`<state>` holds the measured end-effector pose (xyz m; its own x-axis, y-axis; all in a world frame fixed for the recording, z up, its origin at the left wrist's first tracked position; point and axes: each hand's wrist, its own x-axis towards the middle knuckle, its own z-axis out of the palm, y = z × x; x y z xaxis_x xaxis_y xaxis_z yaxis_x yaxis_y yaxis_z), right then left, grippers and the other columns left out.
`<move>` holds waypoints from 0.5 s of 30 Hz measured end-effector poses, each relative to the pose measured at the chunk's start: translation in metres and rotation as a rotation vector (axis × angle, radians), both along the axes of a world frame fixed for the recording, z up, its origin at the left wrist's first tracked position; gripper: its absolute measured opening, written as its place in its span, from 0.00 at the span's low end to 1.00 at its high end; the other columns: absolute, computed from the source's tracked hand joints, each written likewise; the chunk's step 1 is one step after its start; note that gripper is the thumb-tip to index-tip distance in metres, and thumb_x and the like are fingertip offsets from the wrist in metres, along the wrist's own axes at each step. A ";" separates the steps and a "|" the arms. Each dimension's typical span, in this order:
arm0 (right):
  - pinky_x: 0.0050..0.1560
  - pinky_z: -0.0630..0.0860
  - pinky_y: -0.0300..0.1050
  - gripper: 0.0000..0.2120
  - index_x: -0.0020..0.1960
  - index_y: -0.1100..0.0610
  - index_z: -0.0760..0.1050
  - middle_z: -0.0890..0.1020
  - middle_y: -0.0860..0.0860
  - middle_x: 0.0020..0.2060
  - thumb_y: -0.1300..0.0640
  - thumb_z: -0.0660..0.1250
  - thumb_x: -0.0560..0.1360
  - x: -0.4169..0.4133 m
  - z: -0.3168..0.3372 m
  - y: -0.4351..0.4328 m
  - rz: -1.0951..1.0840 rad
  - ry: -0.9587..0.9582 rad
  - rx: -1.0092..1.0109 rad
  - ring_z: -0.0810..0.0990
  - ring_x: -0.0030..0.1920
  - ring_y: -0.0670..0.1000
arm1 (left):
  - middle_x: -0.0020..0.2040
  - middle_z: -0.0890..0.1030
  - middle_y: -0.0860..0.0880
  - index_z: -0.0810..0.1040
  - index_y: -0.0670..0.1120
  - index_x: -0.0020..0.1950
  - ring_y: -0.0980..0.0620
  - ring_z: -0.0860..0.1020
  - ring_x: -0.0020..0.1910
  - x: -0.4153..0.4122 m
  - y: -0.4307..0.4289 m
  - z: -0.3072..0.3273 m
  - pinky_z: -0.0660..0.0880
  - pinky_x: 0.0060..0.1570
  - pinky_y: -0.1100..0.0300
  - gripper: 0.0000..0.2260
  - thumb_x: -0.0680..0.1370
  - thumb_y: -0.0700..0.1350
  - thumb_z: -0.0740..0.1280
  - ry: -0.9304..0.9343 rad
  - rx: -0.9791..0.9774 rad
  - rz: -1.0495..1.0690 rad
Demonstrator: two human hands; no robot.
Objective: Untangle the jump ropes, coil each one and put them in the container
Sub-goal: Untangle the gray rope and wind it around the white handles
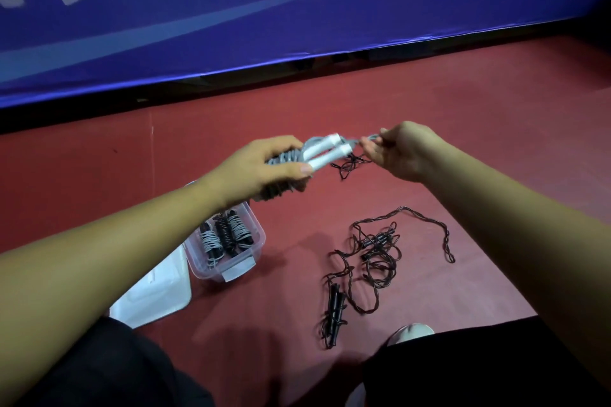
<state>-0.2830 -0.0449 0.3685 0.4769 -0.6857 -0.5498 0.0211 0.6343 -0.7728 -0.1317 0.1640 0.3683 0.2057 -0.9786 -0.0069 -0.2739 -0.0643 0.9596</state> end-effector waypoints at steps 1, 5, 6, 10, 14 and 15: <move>0.25 0.77 0.42 0.11 0.45 0.60 0.68 0.71 0.55 0.36 0.67 0.52 0.83 -0.003 -0.002 0.000 0.099 0.127 -0.043 0.79 0.29 0.51 | 0.40 0.83 0.42 0.77 0.44 0.49 0.48 0.80 0.35 0.005 -0.001 0.002 0.76 0.35 0.60 0.07 0.74 0.46 0.69 0.062 -0.033 0.050; 0.22 0.66 0.36 0.14 0.40 0.58 0.69 0.74 0.53 0.32 0.61 0.53 0.84 -0.004 0.001 0.015 0.499 0.414 -0.239 0.70 0.27 0.48 | 0.42 0.83 0.43 0.76 0.44 0.57 0.45 0.82 0.37 0.027 -0.008 0.006 0.81 0.41 0.56 0.08 0.78 0.39 0.67 0.314 -0.121 0.263; 0.22 0.67 0.36 0.15 0.40 0.58 0.70 0.75 0.53 0.31 0.60 0.54 0.84 -0.003 0.003 0.020 0.567 0.436 -0.263 0.70 0.27 0.48 | 0.44 0.83 0.44 0.75 0.46 0.62 0.47 0.82 0.37 0.033 -0.009 0.006 0.80 0.38 0.57 0.13 0.78 0.38 0.66 0.358 -0.133 0.316; 0.23 0.65 0.38 0.15 0.44 0.61 0.75 0.69 0.51 0.26 0.55 0.58 0.84 0.003 0.006 0.035 0.752 0.467 -0.407 0.67 0.23 0.49 | 0.52 0.82 0.46 0.72 0.50 0.72 0.51 0.82 0.40 0.052 -0.009 0.005 0.80 0.35 0.59 0.20 0.80 0.38 0.63 0.426 -0.113 0.418; 0.26 0.66 0.42 0.13 0.54 0.67 0.78 0.68 0.53 0.24 0.59 0.58 0.84 0.001 0.016 0.043 0.828 0.322 -0.546 0.68 0.23 0.52 | 0.46 0.81 0.41 0.77 0.42 0.62 0.52 0.82 0.36 0.066 -0.006 0.005 0.79 0.33 0.61 0.10 0.81 0.40 0.64 0.387 -0.075 0.477; 0.27 0.67 0.43 0.12 0.55 0.65 0.78 0.70 0.54 0.24 0.60 0.58 0.84 -0.001 0.019 0.045 0.847 0.277 -0.560 0.69 0.24 0.53 | 0.45 0.80 0.39 0.77 0.41 0.59 0.52 0.82 0.34 0.068 -0.005 0.006 0.79 0.32 0.61 0.08 0.81 0.40 0.64 0.368 -0.063 0.489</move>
<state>-0.2836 0.0004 0.3879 0.8253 -0.3766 -0.4208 -0.4846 -0.0898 -0.8701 -0.0634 0.1588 0.3745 0.6256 -0.7726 -0.1081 0.1228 -0.0393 0.9917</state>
